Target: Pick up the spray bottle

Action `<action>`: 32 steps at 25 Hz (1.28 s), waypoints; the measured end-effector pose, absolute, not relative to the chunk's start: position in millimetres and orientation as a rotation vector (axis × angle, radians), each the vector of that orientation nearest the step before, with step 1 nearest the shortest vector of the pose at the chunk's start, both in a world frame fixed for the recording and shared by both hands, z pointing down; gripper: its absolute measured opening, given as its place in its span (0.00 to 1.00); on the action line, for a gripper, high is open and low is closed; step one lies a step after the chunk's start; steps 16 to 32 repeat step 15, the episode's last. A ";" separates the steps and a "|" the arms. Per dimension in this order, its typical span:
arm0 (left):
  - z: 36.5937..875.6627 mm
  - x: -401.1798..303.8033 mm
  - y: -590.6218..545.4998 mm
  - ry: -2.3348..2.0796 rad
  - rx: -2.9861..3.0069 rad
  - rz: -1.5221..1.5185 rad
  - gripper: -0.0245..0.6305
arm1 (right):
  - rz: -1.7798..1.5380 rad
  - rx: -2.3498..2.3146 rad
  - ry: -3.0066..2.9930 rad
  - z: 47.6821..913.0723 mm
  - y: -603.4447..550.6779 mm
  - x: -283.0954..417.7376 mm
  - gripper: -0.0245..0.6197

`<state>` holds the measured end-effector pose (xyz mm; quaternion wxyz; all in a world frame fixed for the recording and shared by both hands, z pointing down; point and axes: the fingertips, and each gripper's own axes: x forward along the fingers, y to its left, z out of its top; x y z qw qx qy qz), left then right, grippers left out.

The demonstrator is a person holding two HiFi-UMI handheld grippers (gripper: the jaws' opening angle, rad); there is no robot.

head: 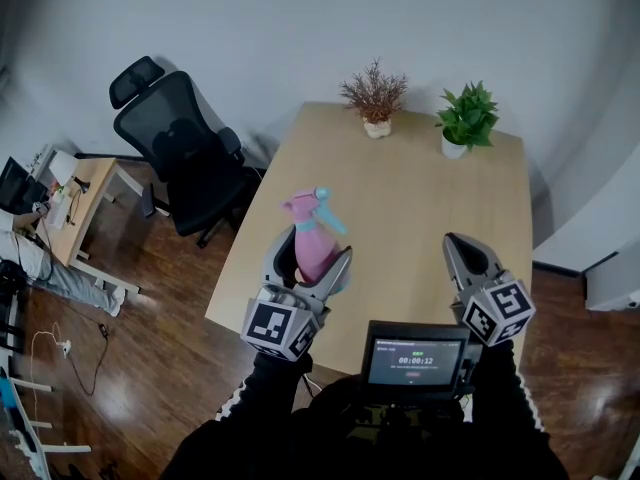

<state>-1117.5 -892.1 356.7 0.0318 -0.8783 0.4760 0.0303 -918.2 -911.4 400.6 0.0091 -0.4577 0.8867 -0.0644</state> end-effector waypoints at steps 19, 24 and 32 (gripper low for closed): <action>360.7 -1106.8 -888.1 1.460 -2.700 0.052 0.62 | -0.201 -1.426 2.748 392.5 -914.1 -911.9 0.04; 360.7 -1106.8 -888.1 1.460 -2.700 0.052 0.62 | -0.201 -1.426 2.748 392.5 -914.1 -911.9 0.04; 360.7 -1106.8 -888.1 1.460 -2.700 0.052 0.62 | -0.201 -1.426 2.748 392.5 -914.1 -911.9 0.04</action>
